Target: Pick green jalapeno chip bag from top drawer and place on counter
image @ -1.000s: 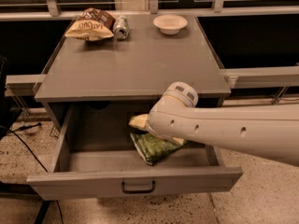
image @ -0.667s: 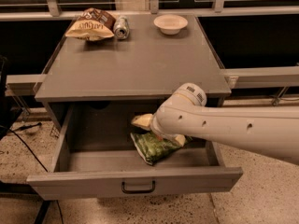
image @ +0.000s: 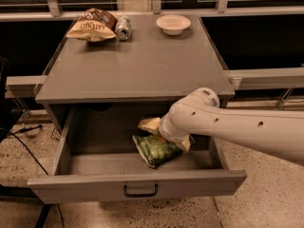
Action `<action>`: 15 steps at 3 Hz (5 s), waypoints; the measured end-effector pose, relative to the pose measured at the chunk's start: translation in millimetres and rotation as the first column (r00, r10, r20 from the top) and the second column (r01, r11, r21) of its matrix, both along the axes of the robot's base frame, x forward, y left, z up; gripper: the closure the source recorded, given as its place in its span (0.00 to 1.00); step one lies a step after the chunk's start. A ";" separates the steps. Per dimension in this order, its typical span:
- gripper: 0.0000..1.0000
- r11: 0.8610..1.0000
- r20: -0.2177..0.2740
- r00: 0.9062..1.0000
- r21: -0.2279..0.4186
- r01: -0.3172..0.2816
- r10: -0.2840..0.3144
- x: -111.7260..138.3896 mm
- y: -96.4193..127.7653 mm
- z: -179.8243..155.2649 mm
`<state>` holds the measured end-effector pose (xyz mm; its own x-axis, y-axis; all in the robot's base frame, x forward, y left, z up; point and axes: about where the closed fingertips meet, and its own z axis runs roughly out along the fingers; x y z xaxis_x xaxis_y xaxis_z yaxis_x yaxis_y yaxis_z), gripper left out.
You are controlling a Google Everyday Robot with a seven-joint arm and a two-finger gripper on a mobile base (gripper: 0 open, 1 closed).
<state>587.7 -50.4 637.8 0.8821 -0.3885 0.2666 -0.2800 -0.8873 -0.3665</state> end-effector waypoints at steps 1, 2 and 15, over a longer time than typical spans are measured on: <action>0.00 1.000 -0.004 1.000 -0.006 0.003 -0.003 2.7 -2.2 -3.9; 0.00 1.000 -0.010 1.000 -0.020 0.015 -0.015 9.4 -6.2 -10.2; 1.00 0.987 -0.058 0.988 0.067 0.148 -0.144 -22.3 -52.9 111.9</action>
Offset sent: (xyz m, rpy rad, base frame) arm 0.0190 -0.0120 -0.0168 -0.0359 0.0164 -0.0327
